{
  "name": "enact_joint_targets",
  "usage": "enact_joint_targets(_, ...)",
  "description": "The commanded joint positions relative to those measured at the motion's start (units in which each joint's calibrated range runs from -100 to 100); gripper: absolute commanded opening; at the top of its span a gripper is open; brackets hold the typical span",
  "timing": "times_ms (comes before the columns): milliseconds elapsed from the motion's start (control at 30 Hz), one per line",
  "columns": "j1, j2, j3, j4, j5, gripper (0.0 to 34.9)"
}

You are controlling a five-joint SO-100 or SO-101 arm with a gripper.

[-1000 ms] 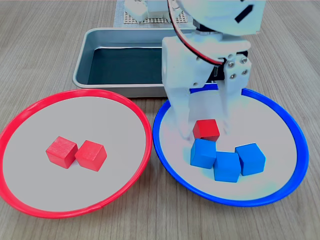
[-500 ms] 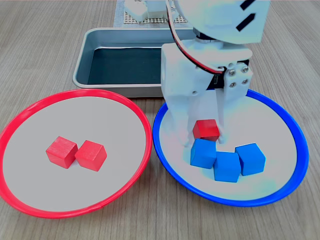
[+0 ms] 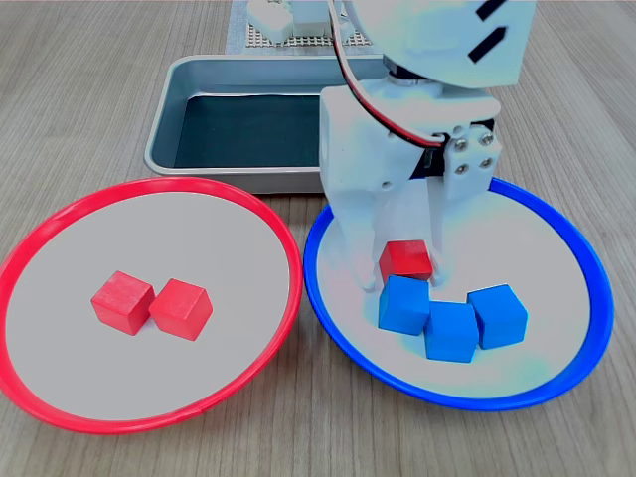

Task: Relocate any misplaced blocks to their matching dishes.

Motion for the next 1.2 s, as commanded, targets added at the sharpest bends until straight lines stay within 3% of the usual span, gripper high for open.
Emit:
enact_joint_targets(0,-0.14,-1.05,-0.39,0.46,0.29,13.7)
enact_joint_targets(500,-0.33,-1.56,1.43,0.13,0.59,11.5)
enact_joint_targets(600,-0.33,-1.56,1.7,0.13,0.98,8.5)
enact_joint_targets(733,-0.43,-1.73,1.88,0.79,1.86,0.4)
enact_joint_targets(1167,-2.03,-6.94,-2.22,0.71,-2.34,0.3)
